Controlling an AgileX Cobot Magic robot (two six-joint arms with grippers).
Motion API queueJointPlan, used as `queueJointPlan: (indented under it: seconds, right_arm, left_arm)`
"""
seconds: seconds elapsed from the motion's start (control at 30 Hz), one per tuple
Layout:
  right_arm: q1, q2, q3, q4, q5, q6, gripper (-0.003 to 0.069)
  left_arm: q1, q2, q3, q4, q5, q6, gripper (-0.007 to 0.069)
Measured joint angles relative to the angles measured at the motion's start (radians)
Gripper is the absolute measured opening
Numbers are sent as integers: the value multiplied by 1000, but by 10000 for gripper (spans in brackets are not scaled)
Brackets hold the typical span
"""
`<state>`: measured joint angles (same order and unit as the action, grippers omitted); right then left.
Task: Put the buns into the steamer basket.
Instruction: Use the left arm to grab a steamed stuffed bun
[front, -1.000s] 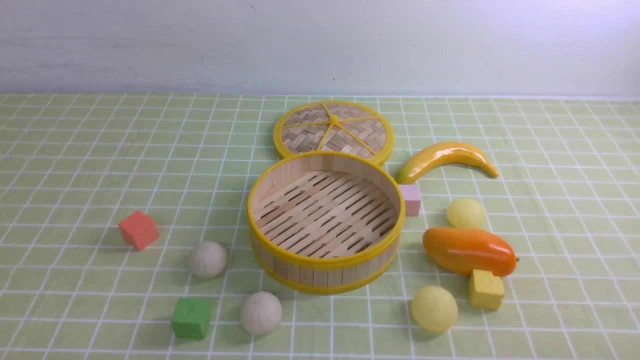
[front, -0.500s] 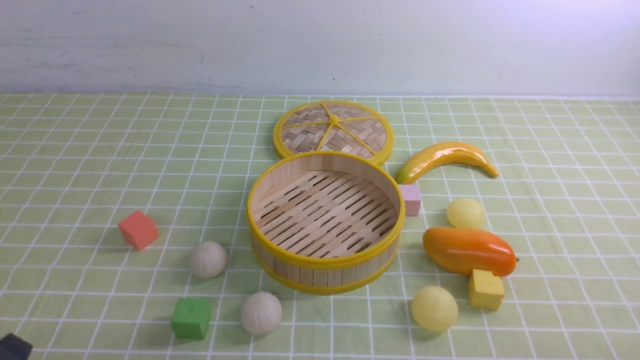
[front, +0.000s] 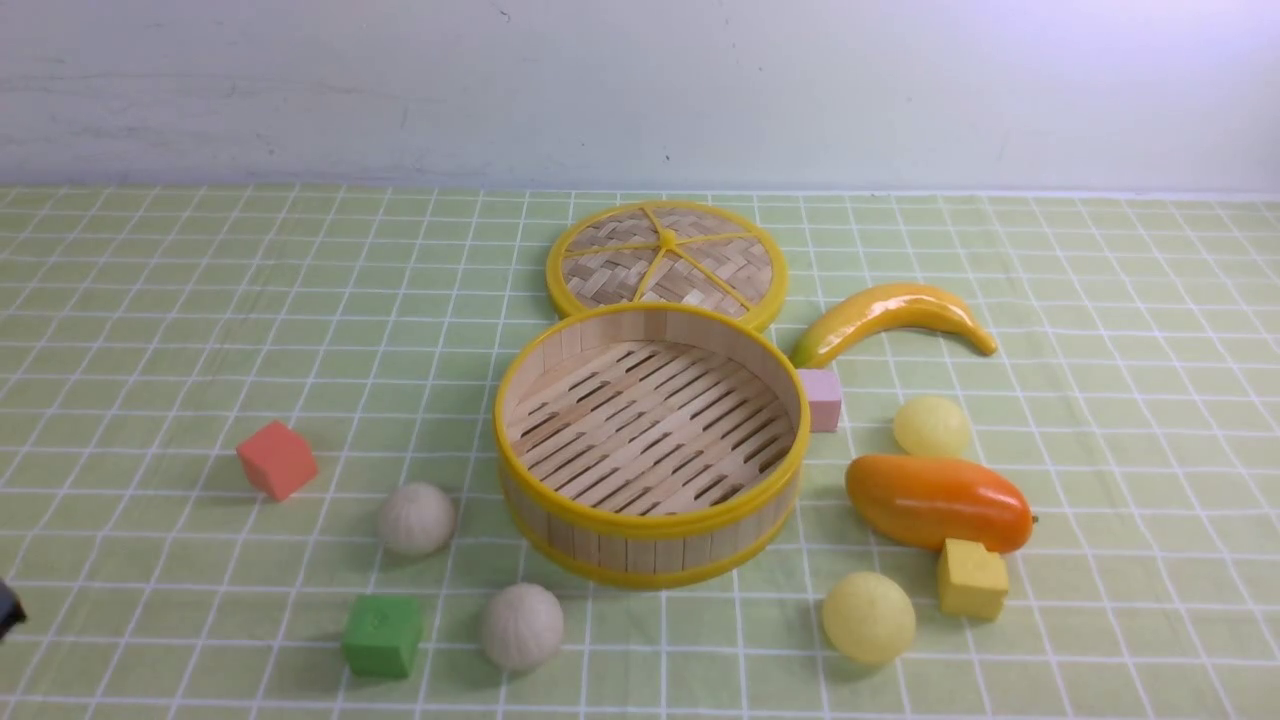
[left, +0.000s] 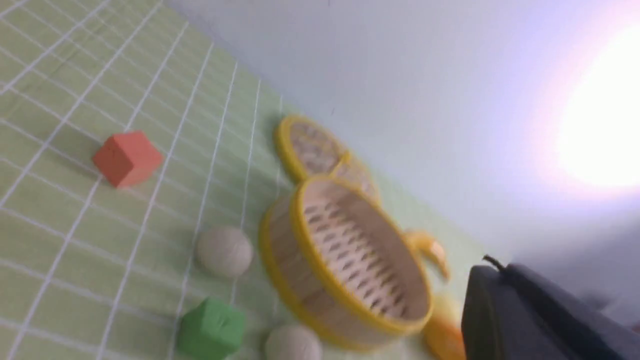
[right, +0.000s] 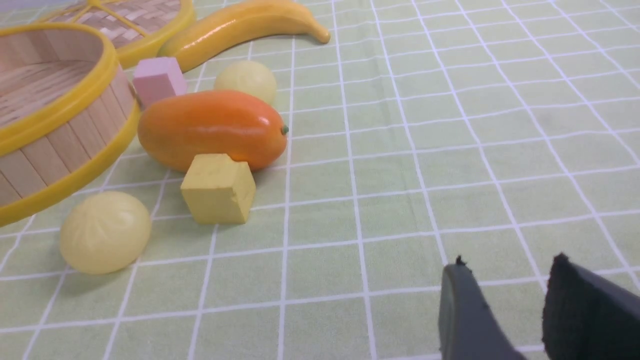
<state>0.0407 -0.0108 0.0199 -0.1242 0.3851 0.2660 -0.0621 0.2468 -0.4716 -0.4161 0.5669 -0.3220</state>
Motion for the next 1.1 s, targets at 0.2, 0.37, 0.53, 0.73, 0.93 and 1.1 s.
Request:
queueJointPlan:
  seconds: [0.2,0.37,0.53,0.73,0.93,1.1]
  right_arm:
    - [0,0,0,0,0,0,239]
    - [0,0,0,0,0,0,239]
    - [0,0,0,0,0,0,239]
    - [0,0,0,0,0,0,239]
    - [0,0,0,0,0,0,239]
    - [0,0,0,0,0,0,239]
  left_arm:
    - [0,434,-252,13,448,211,-13]
    - [0,685,-284,17,395,346,-13]
    - [-97,944,-346,31,322,414,-13]
    - [-323,1068,-492,229,240,249,-13]
    - [-294,1289,-639,455,209,91,-13]
    - [-278,1451,-724,494,180,102,-5]
